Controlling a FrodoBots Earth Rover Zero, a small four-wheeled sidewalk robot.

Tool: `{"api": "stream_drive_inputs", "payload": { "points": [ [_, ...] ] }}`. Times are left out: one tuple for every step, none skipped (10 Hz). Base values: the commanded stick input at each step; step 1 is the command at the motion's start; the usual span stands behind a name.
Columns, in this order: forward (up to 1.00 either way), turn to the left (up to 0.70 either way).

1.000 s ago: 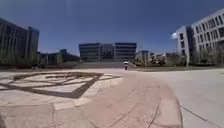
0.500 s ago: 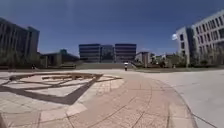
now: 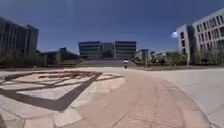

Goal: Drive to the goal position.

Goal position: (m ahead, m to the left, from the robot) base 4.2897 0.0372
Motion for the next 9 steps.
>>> {"api": "stream_drive_inputs", "payload": {
  "points": [
    [0.63,0.00],
    [0.64,0.00],
    [0.64,0.00],
    [0.64,0.00],
    [0.64,0.00],
    [0.63,0.00],
    [0.63,0.00],
    [0.63,0.00],
    [0.64,0.00]
  ]
}}
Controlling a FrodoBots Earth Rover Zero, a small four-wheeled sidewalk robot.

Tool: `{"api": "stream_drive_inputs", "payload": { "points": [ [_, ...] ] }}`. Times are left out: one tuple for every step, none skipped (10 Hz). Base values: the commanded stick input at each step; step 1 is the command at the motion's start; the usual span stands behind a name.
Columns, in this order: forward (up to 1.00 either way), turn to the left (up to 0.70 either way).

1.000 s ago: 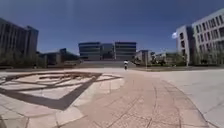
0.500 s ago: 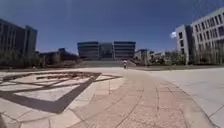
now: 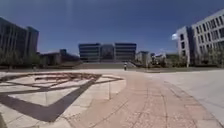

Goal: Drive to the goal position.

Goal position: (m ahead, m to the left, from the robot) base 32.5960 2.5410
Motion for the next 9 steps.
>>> {"api": "stream_drive_inputs", "payload": {
  "points": [
    [0.63,0.00],
    [0.64,0.00],
    [0.63,0.00],
    [0.63,0.00],
    [0.64,0.00],
    [0.64,0.00],
    [0.64,0.00],
    [0.63,0.00],
    [0.64,0.00]
  ]
}}
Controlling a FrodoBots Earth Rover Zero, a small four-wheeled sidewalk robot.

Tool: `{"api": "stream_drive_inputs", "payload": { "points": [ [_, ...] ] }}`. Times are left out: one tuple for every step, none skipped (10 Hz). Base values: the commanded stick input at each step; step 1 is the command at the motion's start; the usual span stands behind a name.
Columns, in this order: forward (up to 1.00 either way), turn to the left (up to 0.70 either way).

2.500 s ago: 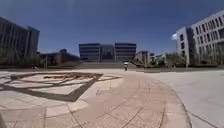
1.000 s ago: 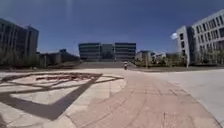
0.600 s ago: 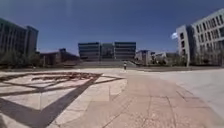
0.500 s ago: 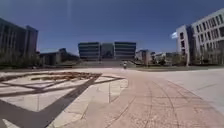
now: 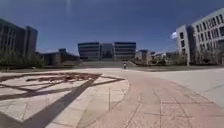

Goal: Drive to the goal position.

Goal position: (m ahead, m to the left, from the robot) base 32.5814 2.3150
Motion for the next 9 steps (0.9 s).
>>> {"api": "stream_drive_inputs", "payload": {
  "points": [
    [0.64,0.00],
    [0.64,0.00],
    [0.64,0.00],
    [0.64,0.00],
    [0.64,0.00],
    [0.64,0.00],
    [0.64,0.00],
    [0.64,0.00],
    [0.64,0.00]
  ]
}}
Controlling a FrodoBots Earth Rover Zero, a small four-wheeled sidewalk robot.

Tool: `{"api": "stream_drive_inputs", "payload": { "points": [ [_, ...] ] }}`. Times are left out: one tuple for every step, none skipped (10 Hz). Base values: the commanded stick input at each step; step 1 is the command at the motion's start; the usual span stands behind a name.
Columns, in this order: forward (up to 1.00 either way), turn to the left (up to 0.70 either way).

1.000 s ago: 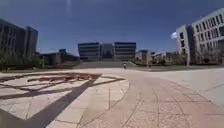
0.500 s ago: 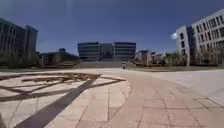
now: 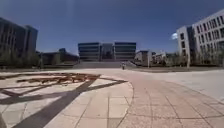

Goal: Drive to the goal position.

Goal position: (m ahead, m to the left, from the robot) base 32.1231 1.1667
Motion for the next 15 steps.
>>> {"api": "stream_drive_inputs", "payload": {
  "points": [
    [0.64,0.00],
    [0.50,0.00],
    [0.25,0.00],
    [0.10,0.00],
    [0.08,0.00],
    [0.07,0.00],
    [0.06,0.00],
    [0.07,0.00],
    [0.07,0.00],
    [0.06,0.00],
    [0.70,0.00],
    [0.70,0.00],
    [0.70,-0.01],
    [0.70,-0.02],
    [0.70,-0.03]
  ]
}}
